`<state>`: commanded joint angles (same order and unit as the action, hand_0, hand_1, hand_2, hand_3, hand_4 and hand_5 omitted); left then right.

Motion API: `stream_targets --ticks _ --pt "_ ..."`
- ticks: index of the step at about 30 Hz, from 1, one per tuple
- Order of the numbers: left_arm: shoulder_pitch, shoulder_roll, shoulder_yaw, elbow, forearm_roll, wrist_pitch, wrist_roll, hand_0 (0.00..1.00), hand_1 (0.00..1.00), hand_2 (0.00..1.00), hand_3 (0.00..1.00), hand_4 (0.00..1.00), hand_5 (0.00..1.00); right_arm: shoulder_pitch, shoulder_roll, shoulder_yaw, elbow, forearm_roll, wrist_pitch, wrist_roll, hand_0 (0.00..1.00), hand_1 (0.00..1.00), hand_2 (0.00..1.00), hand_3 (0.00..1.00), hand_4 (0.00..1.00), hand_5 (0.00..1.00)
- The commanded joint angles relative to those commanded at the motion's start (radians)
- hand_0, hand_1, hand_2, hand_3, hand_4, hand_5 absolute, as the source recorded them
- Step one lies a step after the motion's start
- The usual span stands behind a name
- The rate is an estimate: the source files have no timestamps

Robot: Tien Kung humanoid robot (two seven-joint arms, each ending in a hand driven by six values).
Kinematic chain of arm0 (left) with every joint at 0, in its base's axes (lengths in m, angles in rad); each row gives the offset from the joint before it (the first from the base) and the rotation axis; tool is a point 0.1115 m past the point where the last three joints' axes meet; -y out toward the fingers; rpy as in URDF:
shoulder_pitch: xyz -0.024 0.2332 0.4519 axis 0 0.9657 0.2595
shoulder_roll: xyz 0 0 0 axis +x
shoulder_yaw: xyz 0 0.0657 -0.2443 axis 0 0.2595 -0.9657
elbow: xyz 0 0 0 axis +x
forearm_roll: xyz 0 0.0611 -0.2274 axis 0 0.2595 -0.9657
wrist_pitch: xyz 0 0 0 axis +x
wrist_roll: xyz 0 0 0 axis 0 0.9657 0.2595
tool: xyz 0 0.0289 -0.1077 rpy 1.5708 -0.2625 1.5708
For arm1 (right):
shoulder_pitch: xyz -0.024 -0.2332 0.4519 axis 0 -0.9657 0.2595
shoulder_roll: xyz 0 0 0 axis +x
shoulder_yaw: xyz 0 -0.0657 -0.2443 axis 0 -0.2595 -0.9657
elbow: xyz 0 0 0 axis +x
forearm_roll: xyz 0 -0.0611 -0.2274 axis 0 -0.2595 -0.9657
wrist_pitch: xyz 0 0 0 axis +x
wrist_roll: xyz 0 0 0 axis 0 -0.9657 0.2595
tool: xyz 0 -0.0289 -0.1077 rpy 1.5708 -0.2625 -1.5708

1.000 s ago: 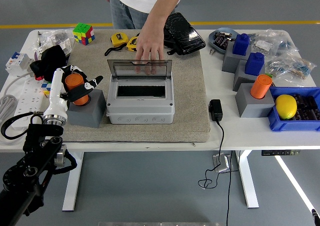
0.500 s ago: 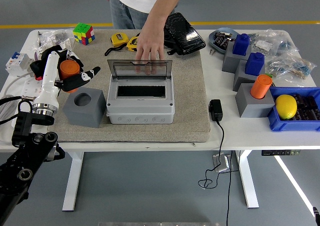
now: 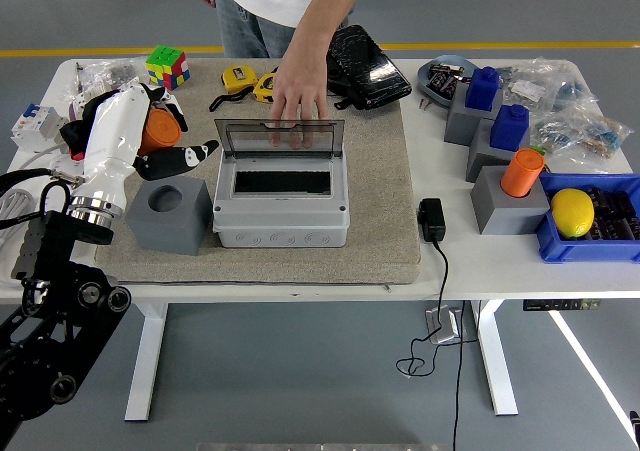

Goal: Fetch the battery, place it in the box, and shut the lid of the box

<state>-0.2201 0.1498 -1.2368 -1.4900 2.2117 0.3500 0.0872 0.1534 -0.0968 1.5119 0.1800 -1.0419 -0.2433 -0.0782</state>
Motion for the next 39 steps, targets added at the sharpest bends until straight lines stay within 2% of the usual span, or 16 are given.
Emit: stream_targets --ticks 2,8,13,15,24,30,39 --pt "-0.002 0.004 0.025 -0.004 0.057 -0.004 0.014 0.112 0.131 0.150 0.141 0.797 0.139 0.002 0.000 0.004 0.000 -0.003 0.000 0.000 0.826 0.808 0.769 0.788 0.998 0.998" --pt "-0.019 0.014 0.113 -0.013 0.057 0.000 0.042 0.114 0.132 0.149 0.140 0.792 0.135 0.009 -0.006 0.014 0.000 -0.015 -0.001 -0.003 0.826 0.808 0.769 0.788 0.998 0.998" --pt "-0.046 -0.005 0.165 0.008 0.057 0.009 0.050 0.115 0.131 0.149 0.140 0.787 0.130 0.014 -0.010 0.011 0.000 -0.019 -0.001 -0.006 0.826 0.808 0.769 0.787 0.998 0.998" --pt "-0.066 -0.018 0.181 0.032 0.057 0.014 0.055 0.115 0.131 0.149 0.140 0.787 0.130 0.016 -0.011 0.014 0.000 -0.025 -0.002 -0.007 0.826 0.808 0.769 0.787 0.998 0.998" --pt "-0.124 -0.032 0.271 0.123 0.057 0.049 0.054 0.113 0.128 0.148 0.139 0.777 0.122 0.020 -0.011 0.005 0.000 -0.024 -0.004 -0.009 0.825 0.808 0.769 0.787 0.998 0.998" --pt "-0.154 -0.052 0.326 0.225 0.057 0.162 0.014 0.106 0.124 0.143 0.136 0.773 0.122 0.021 -0.011 0.012 0.000 -0.031 -0.008 -0.011 0.824 0.808 0.768 0.788 0.998 0.998" --pt "-0.202 -0.075 0.395 0.344 0.057 0.201 -0.005 0.106 0.124 0.143 0.136 0.774 0.123 0.019 -0.010 0.009 0.000 -0.034 -0.012 -0.013 0.823 0.808 0.768 0.787 0.998 0.998"
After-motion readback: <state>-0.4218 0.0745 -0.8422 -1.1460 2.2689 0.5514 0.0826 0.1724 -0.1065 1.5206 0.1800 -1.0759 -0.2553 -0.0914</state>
